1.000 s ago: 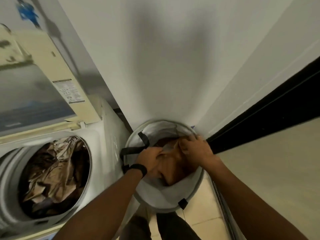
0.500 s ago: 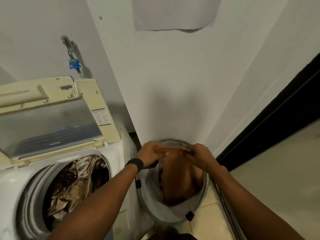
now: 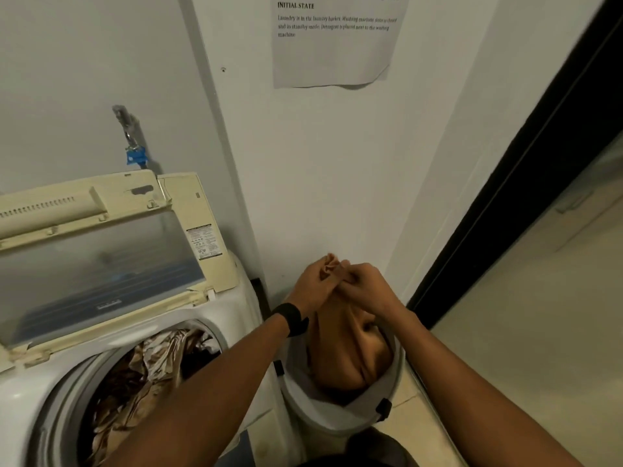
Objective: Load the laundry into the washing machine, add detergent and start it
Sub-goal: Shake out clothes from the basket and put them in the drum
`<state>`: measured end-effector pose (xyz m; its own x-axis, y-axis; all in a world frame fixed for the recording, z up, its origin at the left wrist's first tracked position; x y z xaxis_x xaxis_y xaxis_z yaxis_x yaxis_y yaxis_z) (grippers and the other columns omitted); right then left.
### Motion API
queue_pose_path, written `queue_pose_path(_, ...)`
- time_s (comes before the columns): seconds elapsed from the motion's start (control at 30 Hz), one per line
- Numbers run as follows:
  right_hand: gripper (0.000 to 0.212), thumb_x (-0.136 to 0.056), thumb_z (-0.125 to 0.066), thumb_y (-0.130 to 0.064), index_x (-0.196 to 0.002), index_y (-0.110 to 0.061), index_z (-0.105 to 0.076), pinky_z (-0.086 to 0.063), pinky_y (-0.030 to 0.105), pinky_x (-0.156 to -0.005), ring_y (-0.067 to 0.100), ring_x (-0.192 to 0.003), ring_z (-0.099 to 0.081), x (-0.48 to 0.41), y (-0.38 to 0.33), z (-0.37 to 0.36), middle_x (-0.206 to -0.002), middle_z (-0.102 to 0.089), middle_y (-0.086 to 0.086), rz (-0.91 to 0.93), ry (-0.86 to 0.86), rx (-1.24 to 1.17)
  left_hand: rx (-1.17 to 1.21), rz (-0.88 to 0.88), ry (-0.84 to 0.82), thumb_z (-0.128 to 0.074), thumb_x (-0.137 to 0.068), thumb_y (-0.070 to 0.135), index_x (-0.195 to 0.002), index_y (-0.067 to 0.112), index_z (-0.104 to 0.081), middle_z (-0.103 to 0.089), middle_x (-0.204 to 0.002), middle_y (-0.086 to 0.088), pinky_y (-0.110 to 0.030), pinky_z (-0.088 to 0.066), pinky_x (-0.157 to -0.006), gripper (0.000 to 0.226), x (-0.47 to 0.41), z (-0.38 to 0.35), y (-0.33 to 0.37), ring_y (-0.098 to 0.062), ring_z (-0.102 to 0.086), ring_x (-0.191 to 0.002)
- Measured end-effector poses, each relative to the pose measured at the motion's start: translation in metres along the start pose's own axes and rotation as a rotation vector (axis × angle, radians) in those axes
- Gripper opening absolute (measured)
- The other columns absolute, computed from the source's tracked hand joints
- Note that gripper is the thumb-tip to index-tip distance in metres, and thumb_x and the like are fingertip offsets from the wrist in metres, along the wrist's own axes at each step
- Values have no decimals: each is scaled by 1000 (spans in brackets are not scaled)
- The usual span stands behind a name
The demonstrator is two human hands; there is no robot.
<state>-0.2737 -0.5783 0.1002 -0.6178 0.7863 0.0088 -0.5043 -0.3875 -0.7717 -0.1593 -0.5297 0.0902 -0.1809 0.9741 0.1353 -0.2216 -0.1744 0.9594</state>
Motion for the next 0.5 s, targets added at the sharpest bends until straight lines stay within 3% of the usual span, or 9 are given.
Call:
queue_pose_path(0.07,40,-107,-54,-25,-73,-7,-65,-50,24,-68,4,-64,-66,4,1,-3,-60,-67,-8,-105,-26,-91,-8,-57,90,-51,-101,55,-76,19,-60,-64,-69,11,-22,-46,-76,45,2,8,4,-3,-59,-70)
queue_pose_path(0.13,41,-105,-54,-41,-75,-16,-66,-49,20,-71,-1,-66,-65,9,8,-3,-64,-68,-13,-142,-113,-42,4,-88,139,-50,-104,52,-64,20,-49,-51,-53,13,-22,-42,-66,51,3,16,10,-5,-50,-55)
queue_pose_path(0.2,38,-91,-54,-71,-94,-38,-72,-54,24,-79,2,-80,-67,18,24,2,-85,-73,-13,-122,-228,148,31,-103,165,-50,-104,50,-60,23,-38,-37,-49,14,-24,-36,-60,54,4,29,20,-7,-38,-49)
queue_pose_path(0.27,51,-82,-51,-86,-102,-44,-70,-54,31,-88,4,-88,-67,29,44,13,-94,-72,-17,-139,-267,270,34,-123,180,-51,-104,51,-59,24,-32,-31,-50,15,-26,-36,-62,56,3,45,28,-8,-33,-49)
queue_pose_path(0.3,52,-81,-51,-89,-97,-43,-70,-54,35,-87,3,-87,-66,31,46,20,-91,-71,-19,-137,-239,262,36,-121,191,-51,-103,52,-58,25,-31,-30,-50,14,-27,-38,-64,56,1,53,28,-8,-33,-49)
queue_pose_path(0.43,57,-93,-50,-75,-77,-20,-59,-50,46,-73,10,-70,-56,22,23,51,-73,-58,0,-70,-50,81,86,-81,252,-53,-100,55,-58,24,-34,-36,-50,13,-22,-44,-70,56,-1,71,21,-8,-40,-51)
queue_pose_path(0.5,54,-100,-54,-58,-79,-8,-55,-43,36,-66,10,-66,-51,15,-8,56,-74,-55,11,47,22,-4,104,-107,228,-52,-101,53,-64,20,-50,-54,-60,10,-23,-46,-74,50,-1,66,24,-6,-53,-59)
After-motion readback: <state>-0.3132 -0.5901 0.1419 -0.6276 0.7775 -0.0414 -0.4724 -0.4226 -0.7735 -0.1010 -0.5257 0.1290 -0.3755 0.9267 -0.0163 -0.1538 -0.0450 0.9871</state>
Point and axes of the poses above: each hand's wrist, its own x-axis away from the middle knuckle, its own z-axis out of the back of the hand, y = z × x, the point moved 6 cm from there along -x, towards the middle knuckle
